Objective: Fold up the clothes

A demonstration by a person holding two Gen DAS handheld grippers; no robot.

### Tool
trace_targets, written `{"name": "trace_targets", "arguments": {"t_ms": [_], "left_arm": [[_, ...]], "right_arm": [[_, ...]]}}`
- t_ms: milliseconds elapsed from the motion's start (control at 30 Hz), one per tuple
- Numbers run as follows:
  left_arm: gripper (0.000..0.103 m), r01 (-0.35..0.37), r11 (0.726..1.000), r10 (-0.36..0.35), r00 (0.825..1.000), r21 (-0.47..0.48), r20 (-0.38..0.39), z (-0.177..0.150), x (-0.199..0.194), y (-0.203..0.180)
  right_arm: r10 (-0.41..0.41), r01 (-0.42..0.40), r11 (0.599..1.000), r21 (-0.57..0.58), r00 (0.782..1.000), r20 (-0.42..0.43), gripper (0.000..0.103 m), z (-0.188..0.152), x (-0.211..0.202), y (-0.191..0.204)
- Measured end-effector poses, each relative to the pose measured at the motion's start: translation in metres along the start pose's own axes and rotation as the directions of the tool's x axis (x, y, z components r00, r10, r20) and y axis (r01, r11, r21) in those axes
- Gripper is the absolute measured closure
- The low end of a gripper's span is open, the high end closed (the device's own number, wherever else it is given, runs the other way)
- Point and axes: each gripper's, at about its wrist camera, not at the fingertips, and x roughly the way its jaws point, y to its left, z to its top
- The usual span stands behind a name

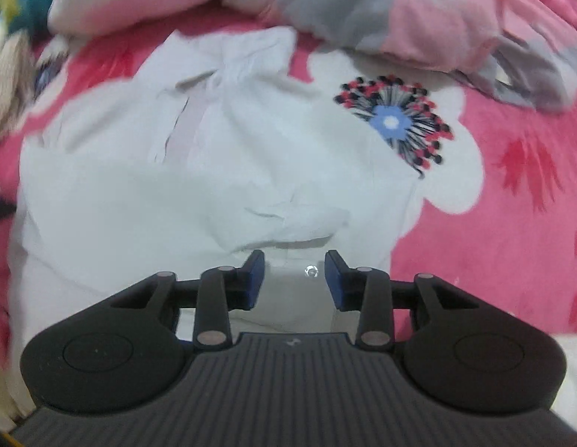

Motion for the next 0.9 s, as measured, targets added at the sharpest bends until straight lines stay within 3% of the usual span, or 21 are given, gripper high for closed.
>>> {"name": "trace_targets", "arguments": {"t_ms": [133,233,367,467,633,800,900], "left_arm": [[0.059,-0.027,0.997,0.028,1.0,0.073,-0.013,0.001,0.016,-0.019],[0.054,-0.047,0.991,0.05,0.998,0.129,-0.021,0.002,0.029,-0.033],[0.054,-0.067,0.981,0.075,0.997,0.184,-0.032,0.005,0.041,-0.048],[0.054,-0.072,0.984,0.079,0.996,0.164,-0.033,0.009,0.033,-0.044],[0.052,-0.105,0.987,0.109,0.994,0.118,-0.031,0.018,0.017,-0.034],[0.051,-0.109,0.993,0.11,0.994,0.041,-0.012,0.047,0.007,-0.022],[0.05,-0.072,0.997,0.072,0.997,-0.004,-0.006,0.071,0.013,-0.025]], "right_arm": [[0.059,-0.057,0.969,-0.242,0.998,0.0,0.079,-0.013,0.017,0.025],[-0.067,0.04,0.944,-0.328,0.995,-0.073,0.082,-0.022,0.054,0.022],[-0.042,0.023,0.968,-0.252,0.997,-0.07,0.083,-0.015,0.054,0.004],[-0.052,0.046,0.967,-0.249,0.998,-0.019,0.082,-0.011,0.034,0.0],[0.001,0.006,0.979,-0.204,0.999,0.034,0.082,-0.006,0.014,-0.012],[0.159,-0.155,0.987,-0.039,0.978,0.135,0.079,0.009,-0.003,-0.029],[0.209,-0.208,0.978,-0.025,0.957,0.203,0.078,0.037,-0.002,-0.032]]}}
